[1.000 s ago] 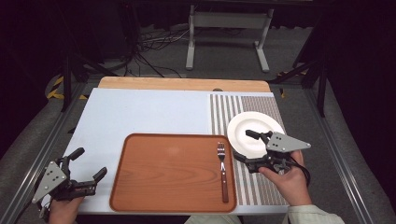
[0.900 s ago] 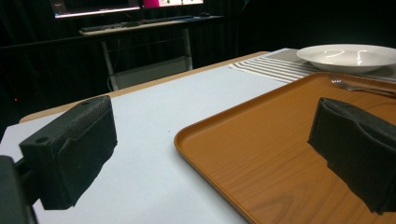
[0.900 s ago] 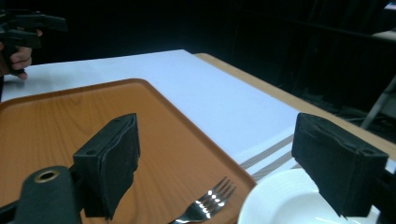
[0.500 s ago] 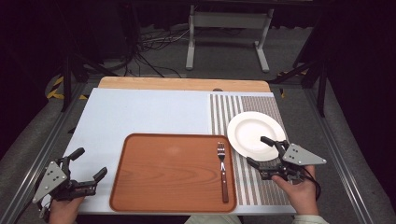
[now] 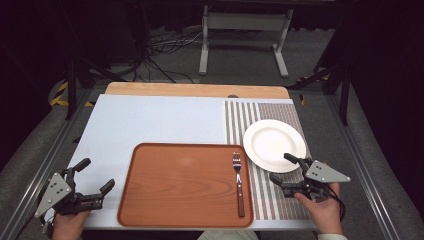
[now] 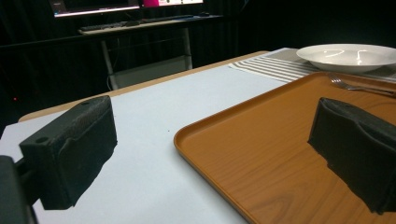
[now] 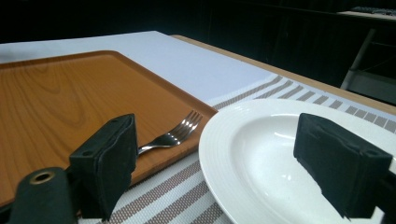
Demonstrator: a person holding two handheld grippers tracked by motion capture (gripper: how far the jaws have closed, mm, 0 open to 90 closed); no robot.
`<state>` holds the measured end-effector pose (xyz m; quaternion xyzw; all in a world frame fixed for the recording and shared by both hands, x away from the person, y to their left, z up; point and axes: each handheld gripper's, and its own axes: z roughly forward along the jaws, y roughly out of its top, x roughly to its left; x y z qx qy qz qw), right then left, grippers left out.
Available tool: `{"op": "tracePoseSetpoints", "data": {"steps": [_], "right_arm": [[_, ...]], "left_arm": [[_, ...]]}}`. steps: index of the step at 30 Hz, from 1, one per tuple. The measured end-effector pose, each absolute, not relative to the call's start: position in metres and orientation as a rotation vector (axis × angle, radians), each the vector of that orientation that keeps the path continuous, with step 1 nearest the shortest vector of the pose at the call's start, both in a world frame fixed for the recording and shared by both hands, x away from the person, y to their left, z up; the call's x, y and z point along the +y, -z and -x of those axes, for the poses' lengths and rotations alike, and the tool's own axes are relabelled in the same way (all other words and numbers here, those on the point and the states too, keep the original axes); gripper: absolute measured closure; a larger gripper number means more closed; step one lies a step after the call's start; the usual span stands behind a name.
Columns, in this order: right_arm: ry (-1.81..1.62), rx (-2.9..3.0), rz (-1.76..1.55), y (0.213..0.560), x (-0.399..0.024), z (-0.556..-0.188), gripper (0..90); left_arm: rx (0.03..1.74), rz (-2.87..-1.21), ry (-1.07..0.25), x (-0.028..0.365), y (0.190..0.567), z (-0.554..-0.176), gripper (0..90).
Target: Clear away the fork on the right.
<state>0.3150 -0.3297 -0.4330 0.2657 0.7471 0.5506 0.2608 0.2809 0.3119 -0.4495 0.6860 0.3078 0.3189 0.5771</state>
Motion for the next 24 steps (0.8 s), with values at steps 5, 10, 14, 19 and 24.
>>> {"op": "tracePoseSetpoints", "data": {"steps": [5, 10, 14, 19, 24], "right_arm": [[-1.492, 2.024, -0.747, 0.44, -0.332, -0.315, 14.4], [-1.482, 2.038, -0.794, 0.45, -0.333, -0.315, 14.4], [-1.475, 2.047, -0.822, 0.453, -0.333, -0.315, 14.4], [-1.478, 2.042, -0.829, 0.453, -0.332, -0.316, 14.4], [-1.479, 2.042, -0.827, 0.453, -0.332, -0.316, 14.4]], "left_arm": [[0.721, -1.606, -0.747, 0.312, 0.45, -0.281, 1.7], [0.72, -1.604, -0.745, 0.313, 0.45, -0.282, 1.7], [0.726, -1.593, -0.734, 0.313, 0.45, -0.282, 1.7], [0.738, -1.568, -0.725, 0.316, 0.45, -0.282, 1.1], [0.738, -1.574, -0.722, 0.316, 0.451, -0.282, 1.1]]}}
